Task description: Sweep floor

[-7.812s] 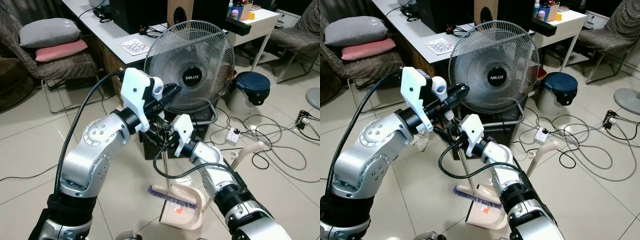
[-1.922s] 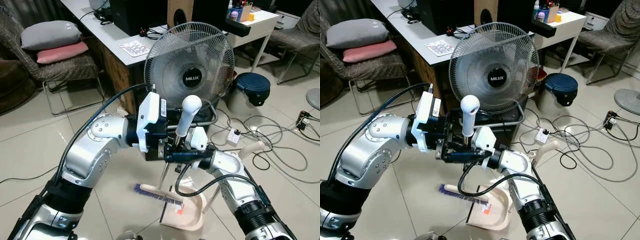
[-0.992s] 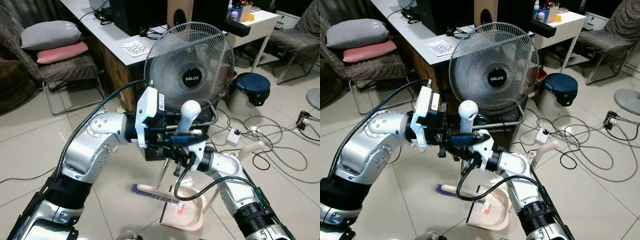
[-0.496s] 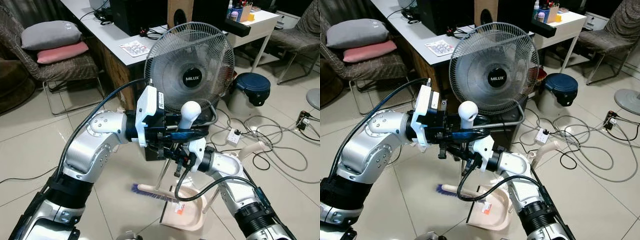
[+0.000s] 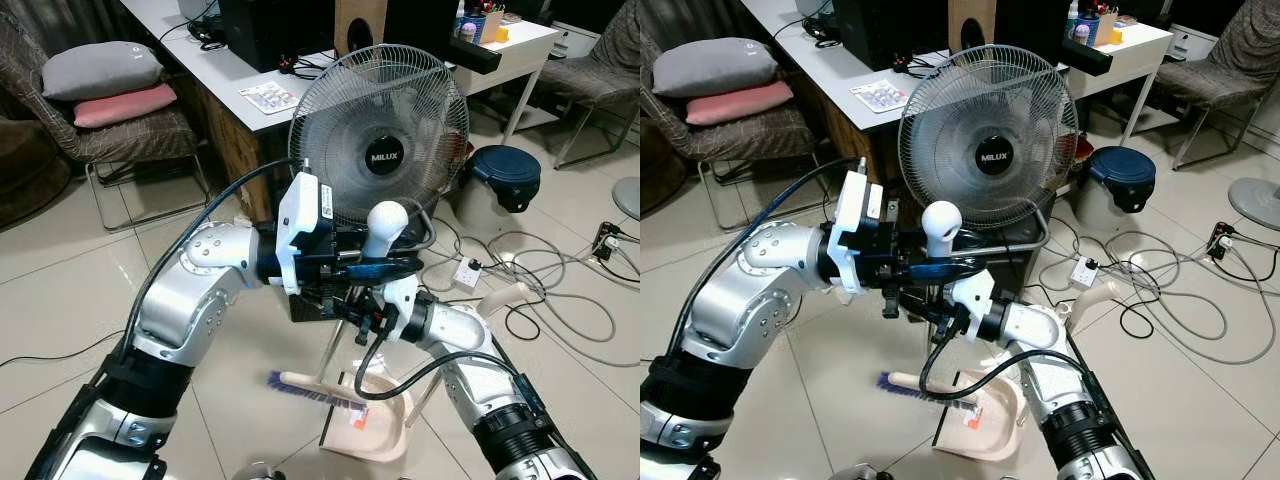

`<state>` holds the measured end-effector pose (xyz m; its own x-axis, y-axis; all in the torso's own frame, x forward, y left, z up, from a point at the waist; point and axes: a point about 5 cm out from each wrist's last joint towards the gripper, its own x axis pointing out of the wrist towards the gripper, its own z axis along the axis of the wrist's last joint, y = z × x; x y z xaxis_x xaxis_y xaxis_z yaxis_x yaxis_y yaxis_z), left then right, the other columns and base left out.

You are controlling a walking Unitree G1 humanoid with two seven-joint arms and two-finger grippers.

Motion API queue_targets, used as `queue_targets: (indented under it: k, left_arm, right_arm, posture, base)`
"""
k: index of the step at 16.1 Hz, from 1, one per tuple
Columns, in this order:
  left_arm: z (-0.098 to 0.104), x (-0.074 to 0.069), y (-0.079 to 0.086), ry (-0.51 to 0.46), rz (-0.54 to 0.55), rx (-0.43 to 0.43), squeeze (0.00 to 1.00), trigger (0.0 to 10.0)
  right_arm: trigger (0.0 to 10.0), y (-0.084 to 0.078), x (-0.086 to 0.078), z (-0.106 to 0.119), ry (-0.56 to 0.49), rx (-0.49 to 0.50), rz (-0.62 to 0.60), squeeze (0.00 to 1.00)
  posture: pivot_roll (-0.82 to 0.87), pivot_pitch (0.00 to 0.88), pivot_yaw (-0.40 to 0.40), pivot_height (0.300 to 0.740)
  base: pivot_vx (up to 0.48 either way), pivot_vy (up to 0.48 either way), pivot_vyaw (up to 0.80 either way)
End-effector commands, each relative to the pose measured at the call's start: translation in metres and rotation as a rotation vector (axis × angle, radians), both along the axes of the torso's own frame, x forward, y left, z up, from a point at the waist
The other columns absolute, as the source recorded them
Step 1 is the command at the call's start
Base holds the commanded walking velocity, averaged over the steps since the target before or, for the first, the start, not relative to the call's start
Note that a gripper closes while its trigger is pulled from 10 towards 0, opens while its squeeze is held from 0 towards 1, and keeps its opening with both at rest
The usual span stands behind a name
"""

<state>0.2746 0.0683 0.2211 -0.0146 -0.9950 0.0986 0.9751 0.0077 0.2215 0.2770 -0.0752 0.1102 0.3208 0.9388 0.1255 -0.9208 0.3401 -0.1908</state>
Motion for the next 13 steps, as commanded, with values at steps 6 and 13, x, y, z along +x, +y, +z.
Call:
queue_targets:
  k: [6,13]
  left_arm:
    - [0.005,0.004,-0.002,-0.060,0.015,-0.002,0.00,0.0]
    - [-0.001,0.001,-0.001,-0.079,-0.014,0.044,0.00,0.0]
  right_arm:
    - [10.0,-0.005,0.003,0.005,-0.005,-0.006,0.029,1.00]
    - [10.0,-0.010,0.007,0.010,0.027,0.041,0.019,1.00]
  posture:
    - [-0.04,0.000,0.028,0.740]
    - [-0.05,0.000,0.026,0.740]
  base:
    - [0.000,0.000,0.00]
    - [0.000,0.000,0.00]
